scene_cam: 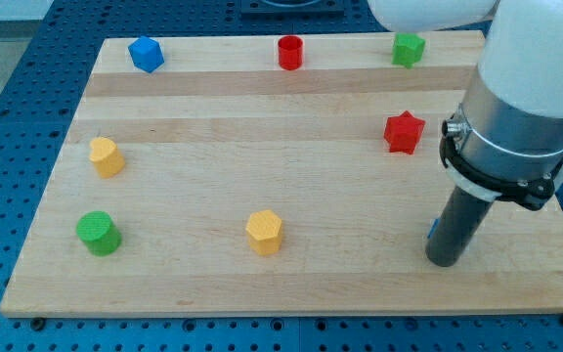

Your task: Point your arm towards the top center

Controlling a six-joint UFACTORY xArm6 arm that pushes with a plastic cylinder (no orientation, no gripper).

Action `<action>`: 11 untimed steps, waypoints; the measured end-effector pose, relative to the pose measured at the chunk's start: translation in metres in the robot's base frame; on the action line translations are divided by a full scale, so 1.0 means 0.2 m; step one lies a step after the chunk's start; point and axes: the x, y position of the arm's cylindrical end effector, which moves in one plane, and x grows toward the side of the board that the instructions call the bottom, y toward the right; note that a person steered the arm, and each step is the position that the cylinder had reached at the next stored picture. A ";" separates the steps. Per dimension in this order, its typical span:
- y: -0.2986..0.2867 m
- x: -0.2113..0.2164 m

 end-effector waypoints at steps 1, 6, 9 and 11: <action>0.00 0.00; -0.43 0.00; -0.49 0.00; -0.81 0.16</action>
